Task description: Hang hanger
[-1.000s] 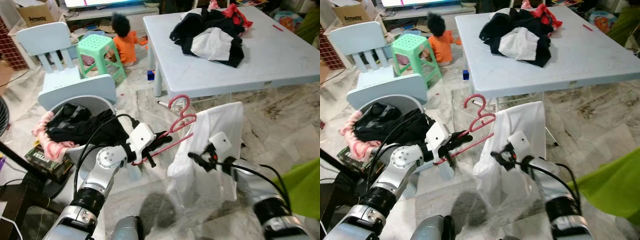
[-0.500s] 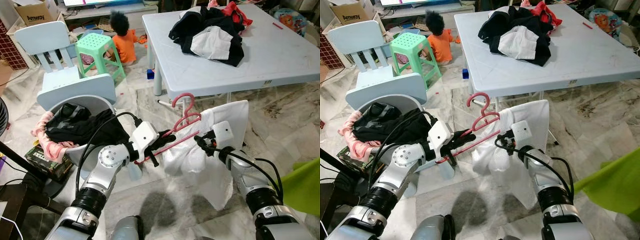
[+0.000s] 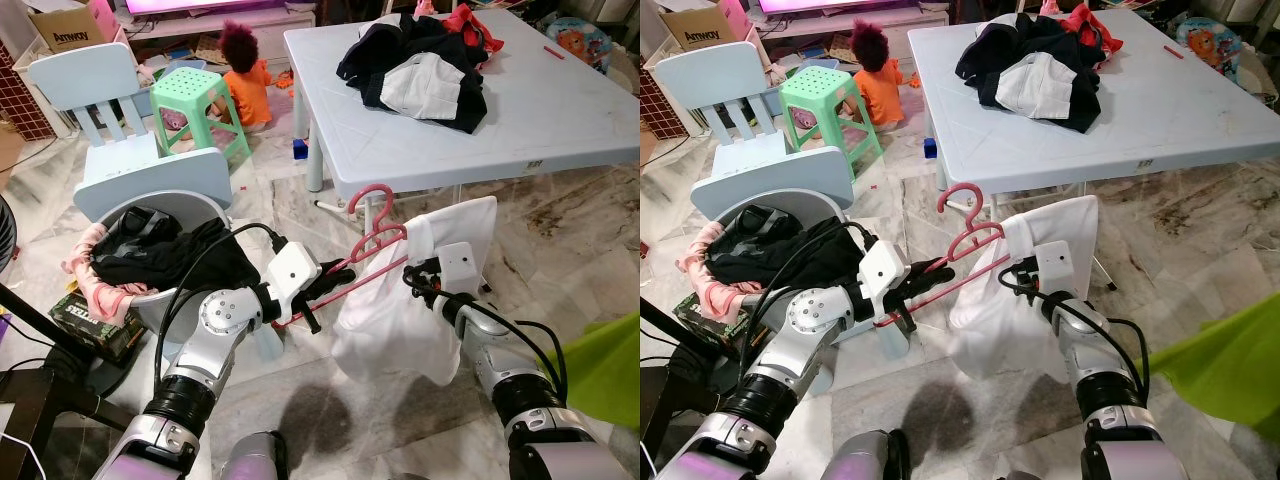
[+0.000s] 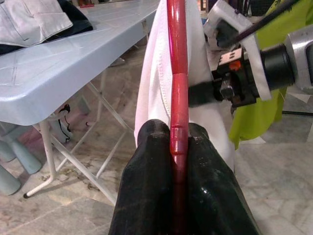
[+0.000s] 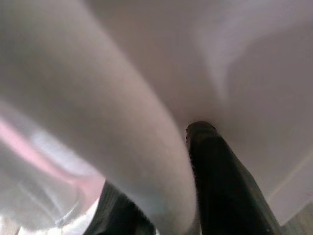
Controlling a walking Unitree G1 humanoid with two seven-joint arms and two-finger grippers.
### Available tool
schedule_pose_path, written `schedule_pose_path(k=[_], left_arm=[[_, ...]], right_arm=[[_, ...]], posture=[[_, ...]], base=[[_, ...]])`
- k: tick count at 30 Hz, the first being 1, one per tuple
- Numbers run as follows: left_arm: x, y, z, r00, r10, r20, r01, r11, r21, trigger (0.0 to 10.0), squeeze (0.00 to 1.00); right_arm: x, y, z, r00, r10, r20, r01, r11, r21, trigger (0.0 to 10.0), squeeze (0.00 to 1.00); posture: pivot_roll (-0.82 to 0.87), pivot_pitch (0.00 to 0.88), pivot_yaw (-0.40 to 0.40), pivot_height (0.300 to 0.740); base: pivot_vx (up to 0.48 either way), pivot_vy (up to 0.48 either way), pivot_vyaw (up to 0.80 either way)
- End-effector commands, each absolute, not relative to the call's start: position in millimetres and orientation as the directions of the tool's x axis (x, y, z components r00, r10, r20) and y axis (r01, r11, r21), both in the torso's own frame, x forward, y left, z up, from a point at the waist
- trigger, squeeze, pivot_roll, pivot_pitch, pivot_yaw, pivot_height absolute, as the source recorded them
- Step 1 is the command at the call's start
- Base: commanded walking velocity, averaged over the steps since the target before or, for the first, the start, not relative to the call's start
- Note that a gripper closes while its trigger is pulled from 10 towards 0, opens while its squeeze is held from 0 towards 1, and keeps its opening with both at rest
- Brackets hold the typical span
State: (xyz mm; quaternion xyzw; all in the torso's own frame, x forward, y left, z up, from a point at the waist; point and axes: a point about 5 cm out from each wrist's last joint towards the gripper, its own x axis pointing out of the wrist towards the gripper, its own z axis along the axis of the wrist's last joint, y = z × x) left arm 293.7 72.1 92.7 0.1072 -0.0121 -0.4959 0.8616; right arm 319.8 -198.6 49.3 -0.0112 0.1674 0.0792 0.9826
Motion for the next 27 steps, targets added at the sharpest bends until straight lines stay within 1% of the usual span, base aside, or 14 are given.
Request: schedule_pose_path(k=[1, 4, 27], left_arm=[[295.7, 69.6, 106.9, 0.503, -0.864, -0.023, 0.844, 0.485, 0.229, 0.0, 0.00], [296.1, 70.6, 106.5, 0.507, -0.861, -0.026, 0.841, 0.489, 0.230, 0.0, 0.00], [296.1, 70.6, 106.5, 0.507, -0.861, -0.026, 0.841, 0.489, 0.230, 0.0, 0.00]], right_arm=[[325.4, -203.9, 59.0, 0.951, 0.122, -0.284, -0.125, 0.992, 0.009, 0.0, 0.00], [326.2, -212.5, 64.2, 0.963, 0.085, -0.255, -0.087, 0.996, 0.002, 0.0, 0.00], [326.2, -212.5, 64.2, 0.963, 0.085, -0.255, -0.087, 0.996, 0.002, 0.0, 0.00]], posture=[[-0.03, 0.000, 0.019, 0.740], [-0.03, 0.000, 0.020, 0.740], [-0.03, 0.000, 0.020, 0.740]], base=[[0.000, 0.000, 0.00], [0.000, 0.000, 0.00], [0.000, 0.000, 0.00]])
